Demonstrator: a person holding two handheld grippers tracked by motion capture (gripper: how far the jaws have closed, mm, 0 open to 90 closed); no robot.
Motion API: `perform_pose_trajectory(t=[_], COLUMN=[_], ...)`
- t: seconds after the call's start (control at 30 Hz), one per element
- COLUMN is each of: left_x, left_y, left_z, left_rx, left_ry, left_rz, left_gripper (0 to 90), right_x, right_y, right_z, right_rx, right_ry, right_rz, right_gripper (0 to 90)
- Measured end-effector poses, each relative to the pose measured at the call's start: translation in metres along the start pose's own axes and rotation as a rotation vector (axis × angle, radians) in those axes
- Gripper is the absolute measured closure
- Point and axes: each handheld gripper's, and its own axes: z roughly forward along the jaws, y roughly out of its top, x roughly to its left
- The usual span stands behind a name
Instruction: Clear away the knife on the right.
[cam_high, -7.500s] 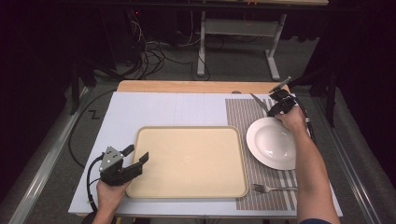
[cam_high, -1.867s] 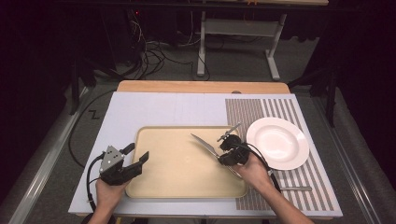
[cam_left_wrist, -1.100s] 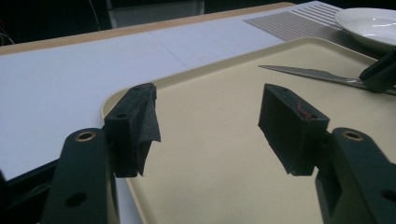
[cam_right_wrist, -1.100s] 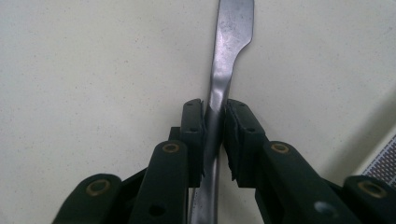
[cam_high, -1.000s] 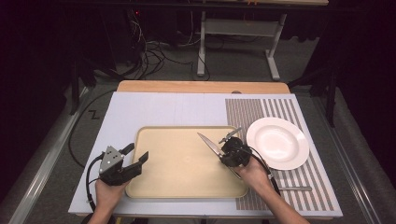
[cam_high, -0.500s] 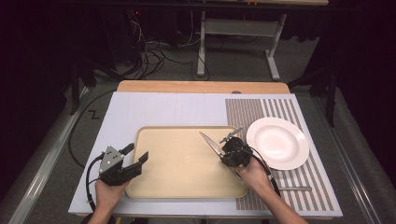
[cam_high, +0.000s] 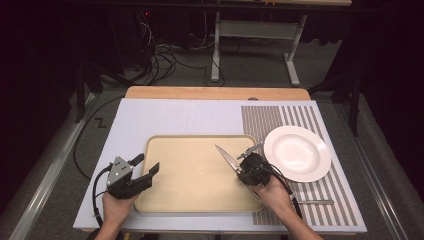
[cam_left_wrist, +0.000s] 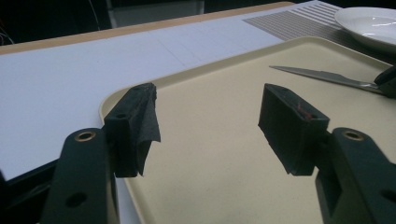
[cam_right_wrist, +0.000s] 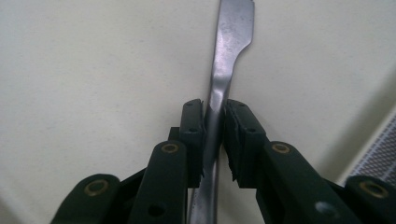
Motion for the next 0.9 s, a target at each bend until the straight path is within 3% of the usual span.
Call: perform_pose_trajectory(t=[0.2, 0.57, 0.9], left_x=[0.000, 0.000, -0.001], left_y=[0.000, 0.000, 0.000], left_z=[0.000, -0.001, -0.002], left_rx=[0.001, -0.001, 0.000], left_ry=[0.001, 0.005, 0.009], left_rz=[0.000, 0.002, 0.005], left_gripper=[37.5, 37.5, 37.5], right_x=[-0.010, -0.012, -0.016], right_y=[-0.003, -0.005, -0.008], right_z=[-0.001, -0.001, -0.003], right_rx=[-0.007, -0.016, -0.042], right_ry=[-0.012, -0.016, -0.011], right_rz=[0.036, 0.048, 0.028], right_gripper=[75.6, 75.2, 72.1])
